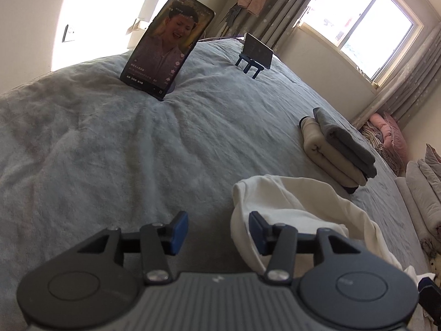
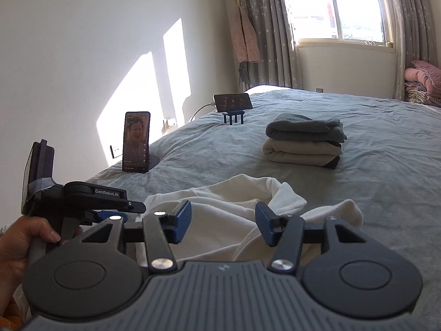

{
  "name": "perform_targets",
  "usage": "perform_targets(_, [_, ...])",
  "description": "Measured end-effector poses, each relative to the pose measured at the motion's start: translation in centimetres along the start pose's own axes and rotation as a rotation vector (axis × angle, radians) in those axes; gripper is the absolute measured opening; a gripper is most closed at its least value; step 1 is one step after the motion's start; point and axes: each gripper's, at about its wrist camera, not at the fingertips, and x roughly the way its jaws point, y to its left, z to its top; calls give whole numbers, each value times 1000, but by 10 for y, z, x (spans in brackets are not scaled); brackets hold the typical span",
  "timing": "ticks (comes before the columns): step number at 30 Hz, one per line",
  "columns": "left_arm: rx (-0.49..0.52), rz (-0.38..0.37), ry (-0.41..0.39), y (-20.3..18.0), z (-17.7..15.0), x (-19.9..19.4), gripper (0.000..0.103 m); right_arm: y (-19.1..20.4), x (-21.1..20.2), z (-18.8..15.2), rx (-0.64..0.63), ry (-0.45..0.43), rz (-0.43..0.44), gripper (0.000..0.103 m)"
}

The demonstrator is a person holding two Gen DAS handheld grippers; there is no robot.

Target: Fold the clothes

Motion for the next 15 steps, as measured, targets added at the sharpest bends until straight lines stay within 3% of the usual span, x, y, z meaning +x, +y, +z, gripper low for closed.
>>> perform_targets(6, [-33,-39,1,9,5,20,50,20,3,-17,-1,73,55,56])
perform_targets(10, [-55,-93,-7,12,4,27,48,16,17,-25,116,141,40,56])
perform_targets(12, [-52,-119,11,10,2,30,38,13,22,-28,192,159,38,56])
perform_targets(14, [-54,-150,48,8,0,33,15,10,27,-29,269,166,33,56])
perform_targets(15, [-62,-163,66,7,-1,35,10,8,29,-29,302,168,31,56])
